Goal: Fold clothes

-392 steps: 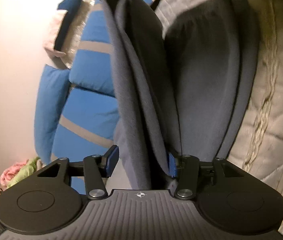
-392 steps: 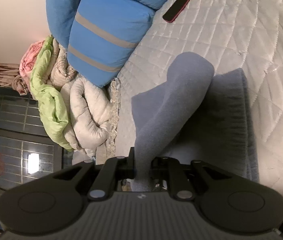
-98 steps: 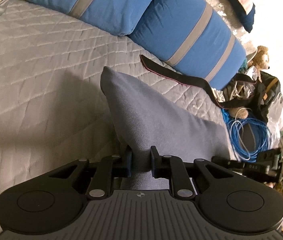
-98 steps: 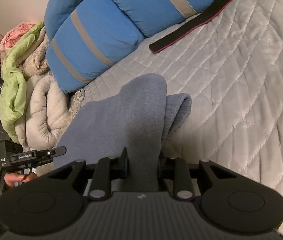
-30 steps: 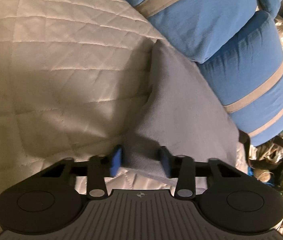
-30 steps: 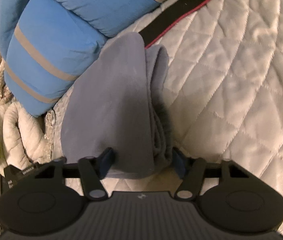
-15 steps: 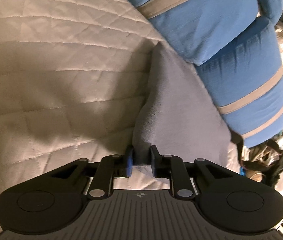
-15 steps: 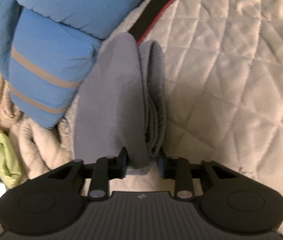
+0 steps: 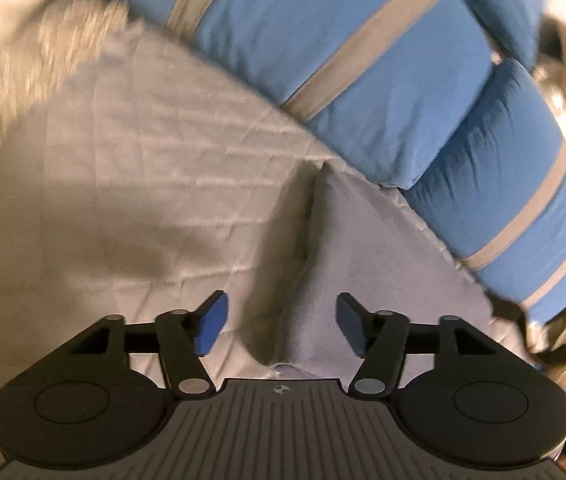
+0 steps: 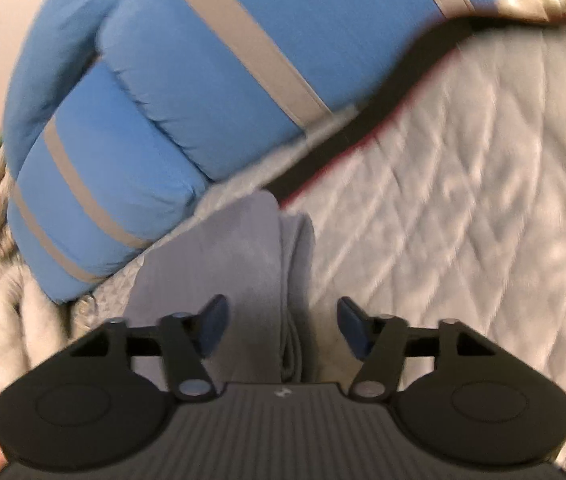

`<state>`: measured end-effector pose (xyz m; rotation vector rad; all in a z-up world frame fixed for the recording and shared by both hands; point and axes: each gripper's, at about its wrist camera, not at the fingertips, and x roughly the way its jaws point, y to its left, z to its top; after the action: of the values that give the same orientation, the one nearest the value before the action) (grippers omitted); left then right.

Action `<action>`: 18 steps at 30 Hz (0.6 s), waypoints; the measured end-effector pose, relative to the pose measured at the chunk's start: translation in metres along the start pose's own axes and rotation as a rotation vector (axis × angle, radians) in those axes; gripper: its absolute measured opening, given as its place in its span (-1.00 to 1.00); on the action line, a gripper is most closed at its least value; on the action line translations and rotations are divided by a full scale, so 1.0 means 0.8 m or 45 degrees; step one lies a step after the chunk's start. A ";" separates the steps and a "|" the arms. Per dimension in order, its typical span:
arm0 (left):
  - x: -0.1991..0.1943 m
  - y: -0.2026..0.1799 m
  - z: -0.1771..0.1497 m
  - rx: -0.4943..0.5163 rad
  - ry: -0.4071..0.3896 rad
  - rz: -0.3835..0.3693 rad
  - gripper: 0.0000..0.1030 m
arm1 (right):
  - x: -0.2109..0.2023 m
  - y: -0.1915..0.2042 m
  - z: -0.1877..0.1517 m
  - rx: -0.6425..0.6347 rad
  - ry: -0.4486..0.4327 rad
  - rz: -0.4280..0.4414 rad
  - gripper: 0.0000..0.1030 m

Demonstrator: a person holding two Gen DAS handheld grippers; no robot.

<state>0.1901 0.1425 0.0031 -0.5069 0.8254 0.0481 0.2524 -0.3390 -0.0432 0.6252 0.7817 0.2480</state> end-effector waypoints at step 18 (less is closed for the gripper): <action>-0.031 -0.063 -0.034 0.275 -0.157 0.055 0.63 | -0.001 0.064 -0.050 -0.716 -0.085 -0.235 -0.89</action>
<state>0.1661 0.0896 0.0265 -0.2794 0.7109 0.0289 0.2241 -0.2815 -0.0335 0.0302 0.6598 0.2612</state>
